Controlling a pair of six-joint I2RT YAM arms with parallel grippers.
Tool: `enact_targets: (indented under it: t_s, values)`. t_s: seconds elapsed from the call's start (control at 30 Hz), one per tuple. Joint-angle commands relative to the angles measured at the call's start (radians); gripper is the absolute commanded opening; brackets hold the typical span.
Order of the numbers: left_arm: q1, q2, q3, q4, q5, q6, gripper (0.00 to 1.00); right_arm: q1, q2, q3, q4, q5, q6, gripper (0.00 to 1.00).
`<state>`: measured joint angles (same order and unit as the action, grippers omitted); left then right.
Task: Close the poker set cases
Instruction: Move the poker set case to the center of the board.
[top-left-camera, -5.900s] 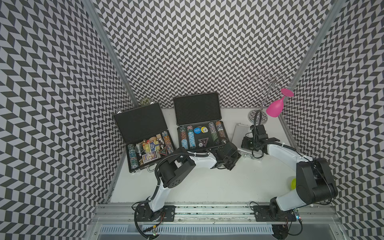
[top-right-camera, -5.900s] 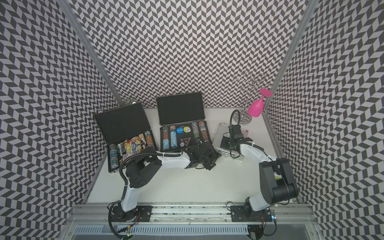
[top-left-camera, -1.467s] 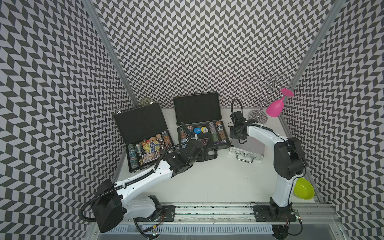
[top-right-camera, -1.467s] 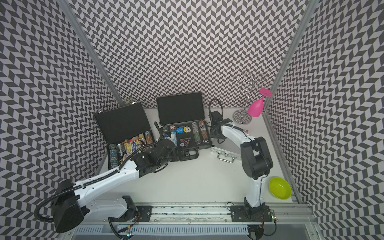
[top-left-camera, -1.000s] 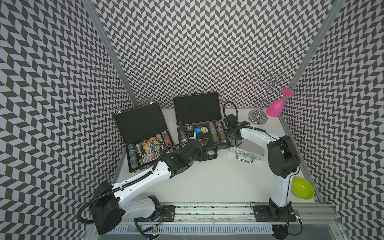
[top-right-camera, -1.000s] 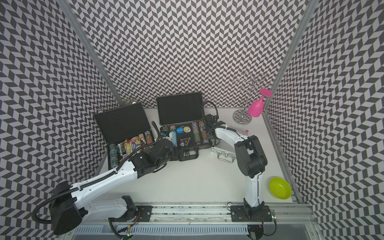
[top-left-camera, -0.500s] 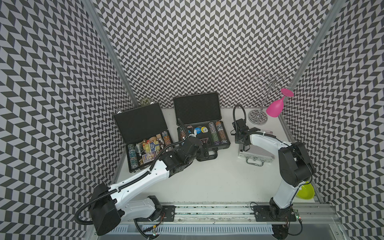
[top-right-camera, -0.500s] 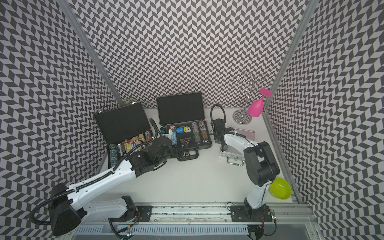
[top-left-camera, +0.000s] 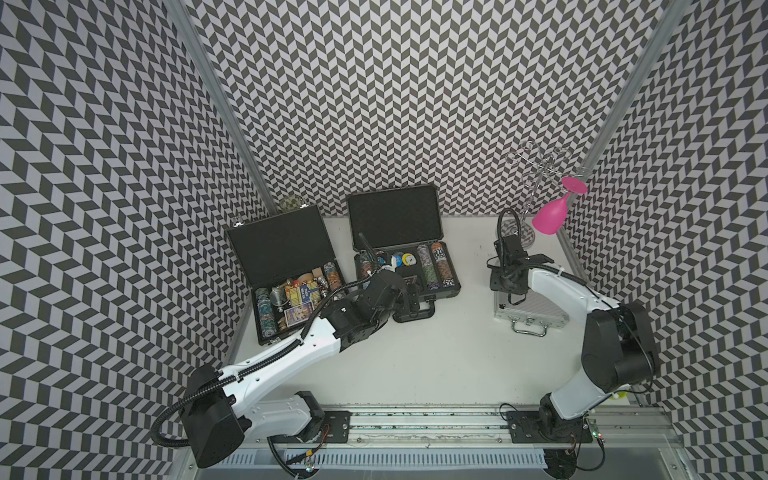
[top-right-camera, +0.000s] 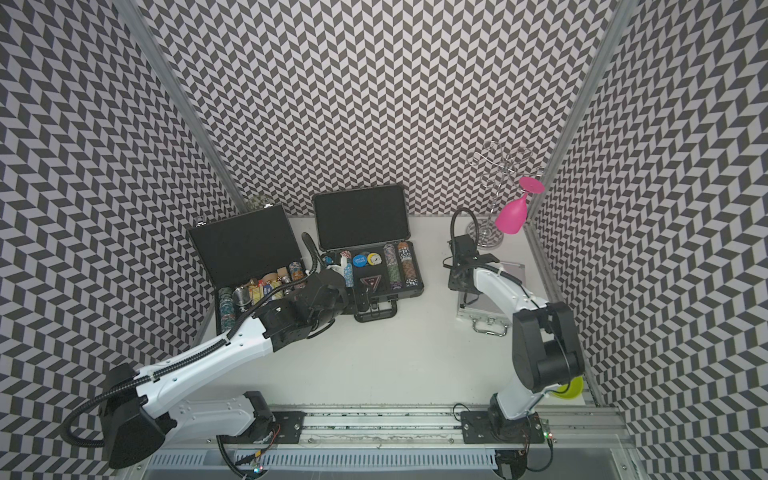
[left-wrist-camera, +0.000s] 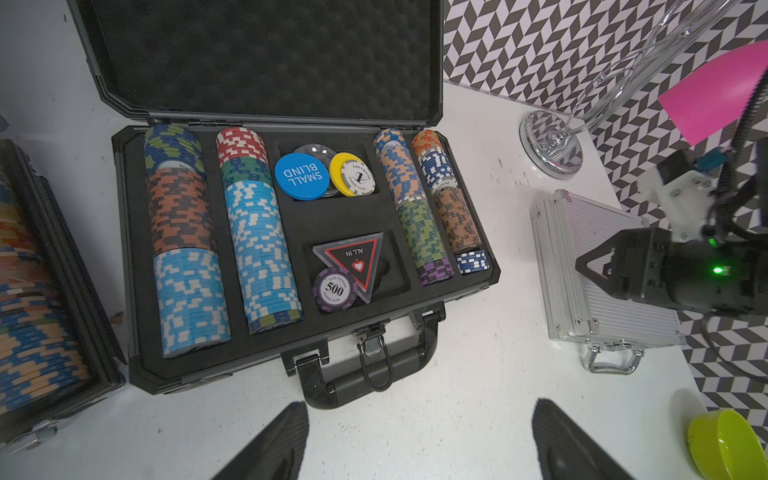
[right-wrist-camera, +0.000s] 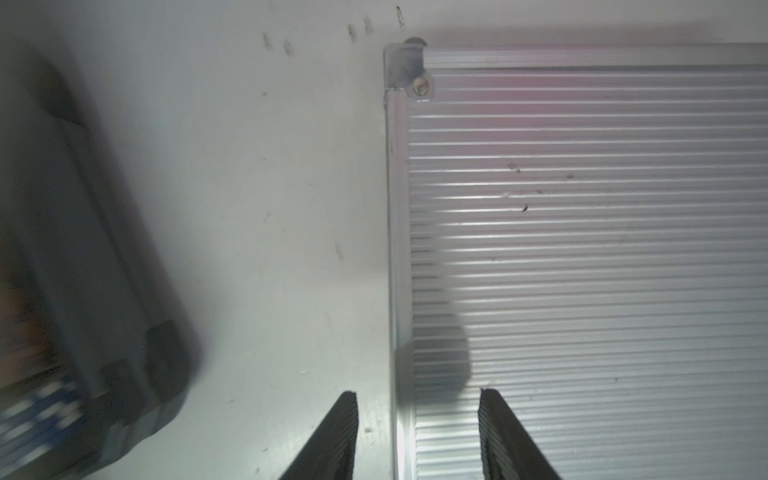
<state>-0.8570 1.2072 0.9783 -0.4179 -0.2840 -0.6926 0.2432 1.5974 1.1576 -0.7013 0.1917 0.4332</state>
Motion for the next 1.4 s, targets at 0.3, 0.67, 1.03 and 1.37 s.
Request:
enact_targets:
  t_s: [0.3,0.67,1.03,1.37]
  values:
    - [-0.016,-0.012,-0.025,0.045,0.020,-0.013,0.87,-0.145,-0.294,-0.316,0.096,-0.224,0.510,0.51]
    - [-0.015,-0.041,-0.066,0.071,0.026,-0.011,0.87,-0.194,-0.362,-0.421,0.117,-0.266,0.656,0.52]
    - [-0.014,-0.023,-0.086,0.104,0.036,-0.020,0.87,-0.197,-0.345,-0.437,0.167,-0.219,0.798,0.52]
    - [-0.003,-0.020,-0.092,0.099,0.023,-0.013,0.87,-0.200,-0.310,-0.434,0.204,-0.135,0.833,0.51]
